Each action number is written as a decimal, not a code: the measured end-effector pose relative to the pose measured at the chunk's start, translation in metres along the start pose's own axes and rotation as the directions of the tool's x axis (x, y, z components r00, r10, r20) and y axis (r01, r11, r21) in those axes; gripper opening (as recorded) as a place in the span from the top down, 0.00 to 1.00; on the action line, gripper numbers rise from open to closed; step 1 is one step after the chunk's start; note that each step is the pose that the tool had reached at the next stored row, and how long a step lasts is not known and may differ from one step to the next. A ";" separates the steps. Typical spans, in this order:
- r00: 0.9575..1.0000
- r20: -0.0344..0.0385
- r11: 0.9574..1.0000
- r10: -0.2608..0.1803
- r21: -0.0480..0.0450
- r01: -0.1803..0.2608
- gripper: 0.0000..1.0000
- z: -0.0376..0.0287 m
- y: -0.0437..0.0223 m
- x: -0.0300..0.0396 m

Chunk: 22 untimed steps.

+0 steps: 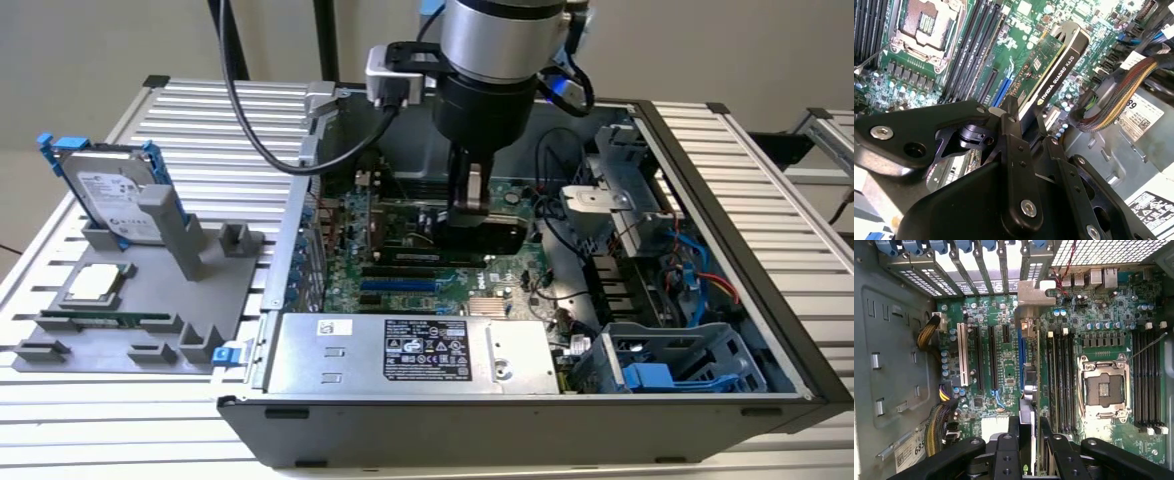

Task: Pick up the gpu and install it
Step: 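Insert the gpu into the slot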

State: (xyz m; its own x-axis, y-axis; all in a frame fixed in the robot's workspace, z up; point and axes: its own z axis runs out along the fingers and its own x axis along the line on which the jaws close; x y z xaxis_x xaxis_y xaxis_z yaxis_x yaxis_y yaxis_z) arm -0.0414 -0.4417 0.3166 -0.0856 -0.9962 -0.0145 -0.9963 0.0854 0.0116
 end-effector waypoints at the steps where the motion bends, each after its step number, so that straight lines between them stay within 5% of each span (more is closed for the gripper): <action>1: 1.000 0.000 1.000 -0.001 0.000 0.001 1.00 0.0008 0.0006 0.0000; 22: 1.000 -0.002 1.000 -0.013 -0.020 0.013 1.00 0.0158 0.0179 0.0018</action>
State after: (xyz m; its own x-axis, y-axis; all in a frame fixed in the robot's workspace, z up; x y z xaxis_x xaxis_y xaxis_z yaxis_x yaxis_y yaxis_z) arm -0.0596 -0.4417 0.3009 -0.0730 -0.9972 -0.0130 -0.9969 0.0726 0.0317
